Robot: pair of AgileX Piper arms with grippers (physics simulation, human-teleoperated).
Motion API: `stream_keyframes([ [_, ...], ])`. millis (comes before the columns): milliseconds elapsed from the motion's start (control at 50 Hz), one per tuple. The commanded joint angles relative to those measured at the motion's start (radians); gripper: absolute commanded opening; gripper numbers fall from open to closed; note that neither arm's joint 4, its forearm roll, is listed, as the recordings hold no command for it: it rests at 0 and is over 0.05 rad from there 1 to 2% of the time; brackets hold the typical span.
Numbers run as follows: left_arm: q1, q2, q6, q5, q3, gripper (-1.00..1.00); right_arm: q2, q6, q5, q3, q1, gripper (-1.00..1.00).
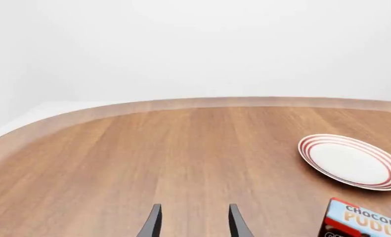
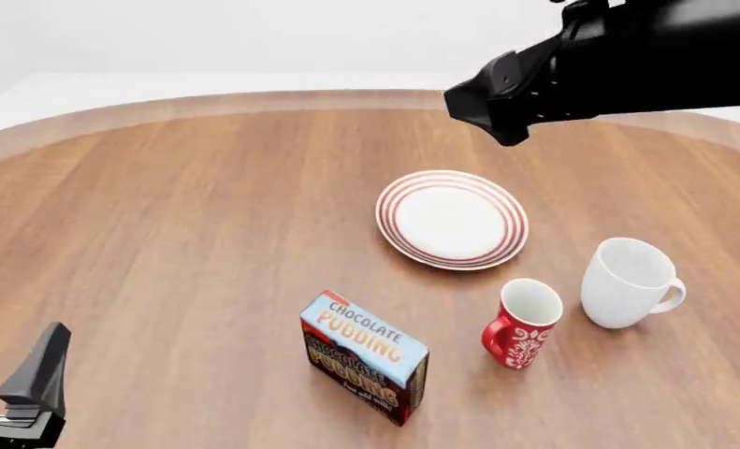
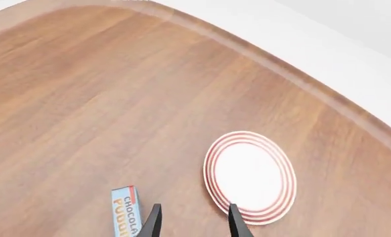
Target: Put the chocolate pudding to the right of the plate.
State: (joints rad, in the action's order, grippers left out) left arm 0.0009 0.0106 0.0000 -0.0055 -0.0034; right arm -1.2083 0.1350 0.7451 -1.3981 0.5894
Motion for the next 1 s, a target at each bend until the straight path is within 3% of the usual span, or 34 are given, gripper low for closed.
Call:
stream_keyframes([
  [20, 0.0, 0.0, 0.0, 0.0, 0.0, 1.0, 0.007, -0.021, 0.016, 0.033, 0.025, 1.0],
  [340, 0.0, 0.0, 0.0, 0.0, 0.0, 1.0, -0.004, -0.074, -0.009, 0.093, 0.075, 1.0],
  [520, 0.0, 0.0, 0.0, 0.0, 0.0, 1.0, -0.015, -0.077, -0.038, 0.126, 0.074, 1.0],
  [540, 0.0, 0.0, 0.0, 0.0, 0.0, 1.0, -0.025, -0.096, -0.05, 0.127, 0.103, 1.0],
  [1000, 0.0, 0.0, 0.0, 0.0, 0.0, 1.0, -0.022, -0.101, -0.088, 0.216, 0.111, 1.0],
])
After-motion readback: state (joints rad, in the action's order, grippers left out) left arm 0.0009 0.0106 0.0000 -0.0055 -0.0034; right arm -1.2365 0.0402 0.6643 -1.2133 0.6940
